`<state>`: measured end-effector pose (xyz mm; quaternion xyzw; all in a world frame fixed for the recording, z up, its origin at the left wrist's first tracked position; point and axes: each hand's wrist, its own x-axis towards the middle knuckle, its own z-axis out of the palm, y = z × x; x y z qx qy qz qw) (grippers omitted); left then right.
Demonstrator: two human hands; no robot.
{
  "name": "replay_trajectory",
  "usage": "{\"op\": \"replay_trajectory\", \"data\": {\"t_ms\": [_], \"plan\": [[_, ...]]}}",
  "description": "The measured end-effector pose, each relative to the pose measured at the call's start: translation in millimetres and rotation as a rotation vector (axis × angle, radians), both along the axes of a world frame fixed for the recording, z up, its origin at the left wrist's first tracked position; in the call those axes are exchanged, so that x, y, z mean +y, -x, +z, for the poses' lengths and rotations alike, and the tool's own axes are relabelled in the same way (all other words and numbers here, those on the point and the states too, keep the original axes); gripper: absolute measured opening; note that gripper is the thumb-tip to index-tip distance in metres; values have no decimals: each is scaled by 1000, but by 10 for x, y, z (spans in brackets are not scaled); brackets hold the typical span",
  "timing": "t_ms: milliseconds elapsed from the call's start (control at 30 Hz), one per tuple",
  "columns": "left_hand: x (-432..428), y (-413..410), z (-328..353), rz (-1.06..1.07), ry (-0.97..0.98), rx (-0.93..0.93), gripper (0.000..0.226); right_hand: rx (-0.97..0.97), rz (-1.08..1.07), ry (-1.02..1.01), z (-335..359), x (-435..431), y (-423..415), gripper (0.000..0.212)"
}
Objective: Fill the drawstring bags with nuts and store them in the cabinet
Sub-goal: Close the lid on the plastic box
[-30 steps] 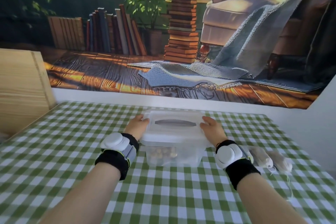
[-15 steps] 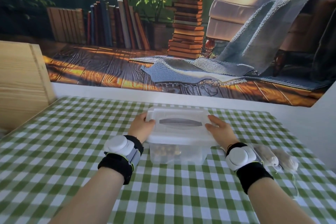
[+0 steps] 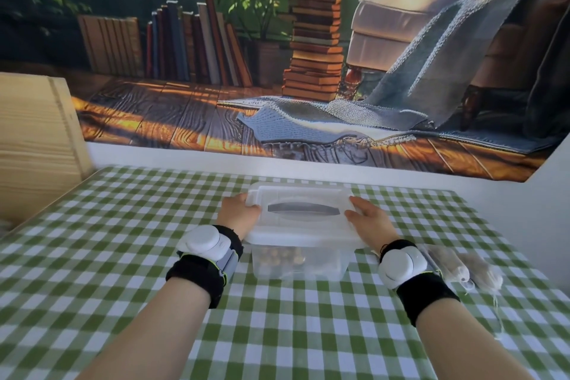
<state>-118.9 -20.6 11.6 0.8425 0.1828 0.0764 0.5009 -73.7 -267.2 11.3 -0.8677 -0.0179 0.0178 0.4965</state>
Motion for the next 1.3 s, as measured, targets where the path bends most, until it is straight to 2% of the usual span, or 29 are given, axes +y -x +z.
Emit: {"op": "replay_trajectory", "data": {"t_ms": [133,200,267,367,433,500,600,733,933,1167,1300], "plan": [[-4,21,-70,-24,53,71,49,7,-95,-8,-45,46,33,49],[3,17,-124,-45,120,47,56,33,-193,-31,-62,63,46,64],[27,-23,-192,-28,210,18,61,139,-269,-128,-49,72,70,73],[118,-198,-409,20,330,0,96,255,-298,-235,-30,67,101,53],[112,-201,-416,56,372,-2,105,193,-293,-244,-24,77,117,43],[-46,67,-106,77,350,28,93,53,-315,-221,-27,91,140,42],[-107,96,-65,118,304,32,80,-69,-326,-223,-41,92,180,42],[-89,75,-116,135,283,-26,84,-102,-328,-229,-63,87,161,31],[-98,107,-103,152,172,-110,83,-117,-337,-201,-73,96,148,33],[-105,159,-25,145,-44,-131,61,-123,-339,-204,-90,86,140,30],[-119,200,-22,141,-18,-136,55,-122,-336,-204,-90,80,150,30]]}}
